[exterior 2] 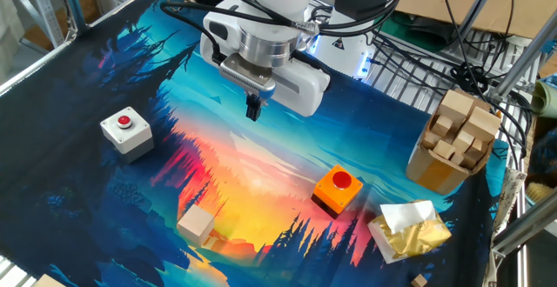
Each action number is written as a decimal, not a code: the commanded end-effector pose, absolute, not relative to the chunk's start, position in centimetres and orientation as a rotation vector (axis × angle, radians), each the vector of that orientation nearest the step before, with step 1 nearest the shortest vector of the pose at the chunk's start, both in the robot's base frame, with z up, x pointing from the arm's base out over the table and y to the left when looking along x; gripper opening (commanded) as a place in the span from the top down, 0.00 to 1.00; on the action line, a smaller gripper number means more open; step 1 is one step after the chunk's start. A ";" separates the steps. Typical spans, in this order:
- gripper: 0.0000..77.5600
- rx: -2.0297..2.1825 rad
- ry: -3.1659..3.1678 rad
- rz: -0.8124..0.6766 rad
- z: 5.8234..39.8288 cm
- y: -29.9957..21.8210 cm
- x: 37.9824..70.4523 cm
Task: Pick up one small block
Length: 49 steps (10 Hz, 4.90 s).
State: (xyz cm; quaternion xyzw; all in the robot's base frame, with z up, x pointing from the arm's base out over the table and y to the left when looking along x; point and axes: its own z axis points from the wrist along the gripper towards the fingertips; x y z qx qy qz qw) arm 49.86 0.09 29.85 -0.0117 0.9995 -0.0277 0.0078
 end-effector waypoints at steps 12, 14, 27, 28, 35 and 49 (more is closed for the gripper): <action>1.00 -0.037 3.122 -0.087 30.0 0.1 49.9; 1.00 -0.037 3.122 -0.087 30.0 0.1 49.9; 1.00 -0.028 3.122 -0.081 30.0 0.2 49.9; 1.00 -0.024 3.122 -0.079 30.0 0.2 49.9; 1.00 -0.005 3.120 -0.081 29.9 0.4 51.2; 1.00 0.023 3.126 -0.085 25.3 0.0 55.2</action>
